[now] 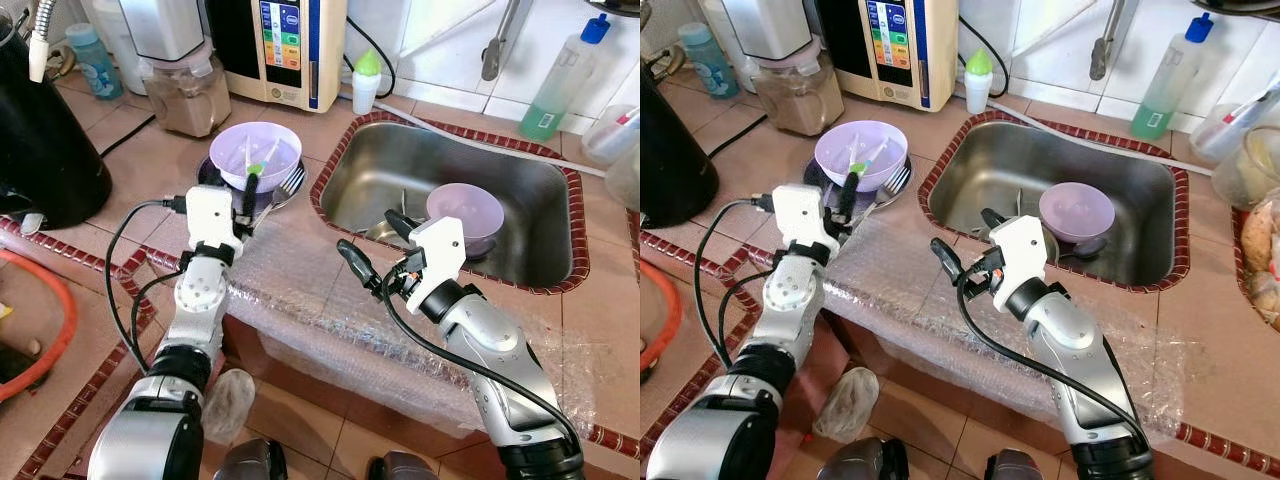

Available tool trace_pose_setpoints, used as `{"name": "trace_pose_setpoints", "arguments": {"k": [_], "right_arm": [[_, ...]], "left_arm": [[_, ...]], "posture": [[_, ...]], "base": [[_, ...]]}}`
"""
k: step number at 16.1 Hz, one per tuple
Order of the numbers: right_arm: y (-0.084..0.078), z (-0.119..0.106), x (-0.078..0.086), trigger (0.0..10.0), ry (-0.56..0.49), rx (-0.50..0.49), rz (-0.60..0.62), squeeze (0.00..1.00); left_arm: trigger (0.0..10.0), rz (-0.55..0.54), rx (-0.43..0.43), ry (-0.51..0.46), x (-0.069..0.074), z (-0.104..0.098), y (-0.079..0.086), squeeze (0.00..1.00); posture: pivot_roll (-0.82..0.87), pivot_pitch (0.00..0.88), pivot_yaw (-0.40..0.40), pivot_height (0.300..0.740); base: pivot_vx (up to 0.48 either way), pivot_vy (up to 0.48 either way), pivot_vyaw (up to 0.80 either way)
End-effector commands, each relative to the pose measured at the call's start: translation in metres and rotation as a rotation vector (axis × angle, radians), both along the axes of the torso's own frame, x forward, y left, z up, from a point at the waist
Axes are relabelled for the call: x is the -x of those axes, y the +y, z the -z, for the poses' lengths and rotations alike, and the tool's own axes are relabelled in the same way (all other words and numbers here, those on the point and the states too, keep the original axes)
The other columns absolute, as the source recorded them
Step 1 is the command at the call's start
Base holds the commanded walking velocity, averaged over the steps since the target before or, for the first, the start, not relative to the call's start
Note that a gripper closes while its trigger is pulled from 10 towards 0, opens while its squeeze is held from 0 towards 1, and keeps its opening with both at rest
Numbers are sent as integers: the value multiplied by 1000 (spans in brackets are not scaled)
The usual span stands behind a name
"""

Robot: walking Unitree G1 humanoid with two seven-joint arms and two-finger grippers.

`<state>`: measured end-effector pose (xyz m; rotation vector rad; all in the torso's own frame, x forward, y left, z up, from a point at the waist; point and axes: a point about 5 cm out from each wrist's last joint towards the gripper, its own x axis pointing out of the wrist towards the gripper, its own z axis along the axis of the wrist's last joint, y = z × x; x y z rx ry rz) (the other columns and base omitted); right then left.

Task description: Kitchen organization

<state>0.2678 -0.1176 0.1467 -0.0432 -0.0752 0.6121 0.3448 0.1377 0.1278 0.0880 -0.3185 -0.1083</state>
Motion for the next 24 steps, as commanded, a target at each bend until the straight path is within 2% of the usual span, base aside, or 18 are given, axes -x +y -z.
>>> {"name": "trace_pose_setpoints", "arguments": {"k": [1, 4, 6, 7, 9, 10, 11, 12, 24], "right_arm": [[-1, -3, 1, 10000, -11, 5, -5, 0], [1, -3, 0, 10000, -13, 4, -5, 0], [1, -3, 0, 10000, -13, 3, -15, 0], [1, -3, 0, 10000, -12, 3, -17, 0], [2, -3, 0, 10000, -12, 4, -18, 0], [1, -3, 0, 10000, -12, 4, -17, 0], [2, -3, 0, 10000, -11, 4, -17, 0], [2, -3, 0, 10000, -11, 4, -17, 0], [2, -3, -2, 10000, -12, 0, -14, 0]], "left_arm": [[10000, 22, -31, -28, -1, -5, -5, 1000], [10000, 36, -62, -32, 0, -3, -8, 1000], [10000, 51, -80, 14, -3, 3, -12, 1000], [10000, 52, -81, 35, -4, 5, -13, 24], [10000, 43, -71, 52, -7, 5, -13, 0], [8980, 38, -65, 60, -9, 4, -12, 0], [3804, 36, -59, 64, -13, 1, -12, 0], [0, 32, -54, 66, -16, -2, -12, 0], [0, 11, -50, 65, -18, -4, -4, 0]], "posture": [[-217, 40, 34, 740], [-214, 38, 34, 740], [-209, 36, 32, 740], [-209, 36, 32, 740], [-209, 36, 32, 740], [-209, 36, 32, 740], [-217, 38, 34, 740], [-217, 38, 36, 740], [-207, 35, 38, 740]], "base": [[0, 0, 0], [0, 0, 0], [0, 0, 0], [0, 0, 0], [0, 0, 0], [0, 0, 0], [0, 0, 0], [0, 0, 0], [0, 0, 0]]}}
